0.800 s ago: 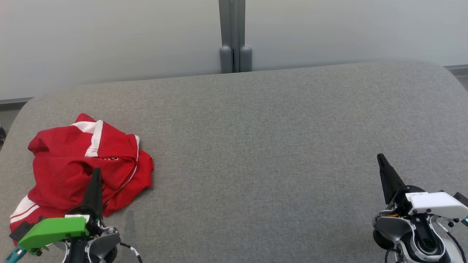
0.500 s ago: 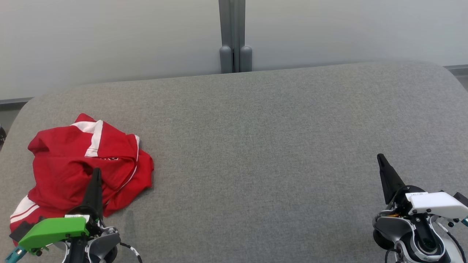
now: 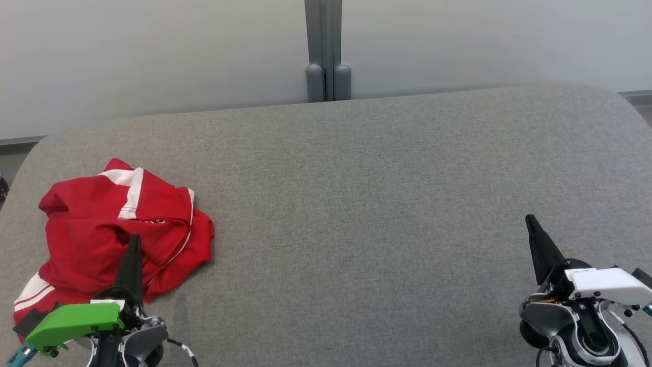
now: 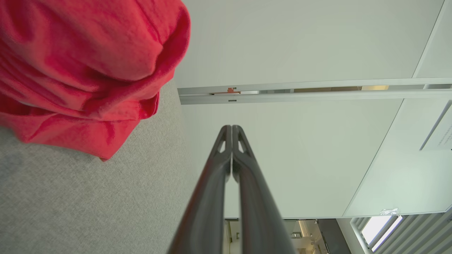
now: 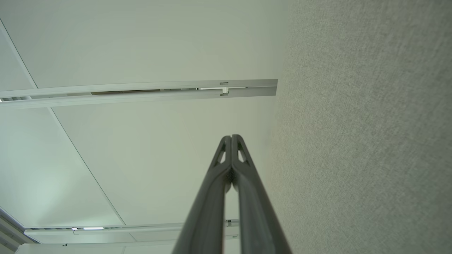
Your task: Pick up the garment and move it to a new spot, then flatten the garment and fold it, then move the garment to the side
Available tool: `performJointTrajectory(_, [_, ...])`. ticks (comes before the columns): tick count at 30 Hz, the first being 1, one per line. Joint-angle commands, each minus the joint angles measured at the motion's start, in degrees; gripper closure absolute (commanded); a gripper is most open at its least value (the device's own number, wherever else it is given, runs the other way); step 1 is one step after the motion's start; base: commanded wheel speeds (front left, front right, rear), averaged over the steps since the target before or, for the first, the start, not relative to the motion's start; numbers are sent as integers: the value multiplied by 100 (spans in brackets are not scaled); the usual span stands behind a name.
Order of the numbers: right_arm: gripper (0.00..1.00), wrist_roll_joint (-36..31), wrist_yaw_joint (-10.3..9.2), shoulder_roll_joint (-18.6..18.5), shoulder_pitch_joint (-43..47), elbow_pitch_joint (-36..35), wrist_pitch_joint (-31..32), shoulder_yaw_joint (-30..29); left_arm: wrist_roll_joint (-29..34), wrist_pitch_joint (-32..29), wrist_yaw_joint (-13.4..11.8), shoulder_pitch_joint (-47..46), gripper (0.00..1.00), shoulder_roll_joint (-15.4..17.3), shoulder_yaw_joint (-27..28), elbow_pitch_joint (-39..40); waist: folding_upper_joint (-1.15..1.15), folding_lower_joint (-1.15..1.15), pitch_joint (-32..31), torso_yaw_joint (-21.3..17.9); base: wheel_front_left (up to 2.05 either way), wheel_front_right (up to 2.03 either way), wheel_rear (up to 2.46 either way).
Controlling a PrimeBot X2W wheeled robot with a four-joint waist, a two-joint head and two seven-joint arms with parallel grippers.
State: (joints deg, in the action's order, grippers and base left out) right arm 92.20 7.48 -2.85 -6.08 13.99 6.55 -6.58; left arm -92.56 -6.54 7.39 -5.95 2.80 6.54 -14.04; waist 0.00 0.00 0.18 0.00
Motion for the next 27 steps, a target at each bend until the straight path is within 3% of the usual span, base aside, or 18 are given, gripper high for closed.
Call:
performJointTrajectory(1, [100,42,2,-5,-29,9,11,1,29,-12,26,-65,100,19,6,-3,0,0,0,0,0,0,0])
performJointTrajectory(27, [100,42,2,-5,-29,9,11,1,29,-12,26,-65,100,19,6,-1,0,0,0,0,0,0,0])
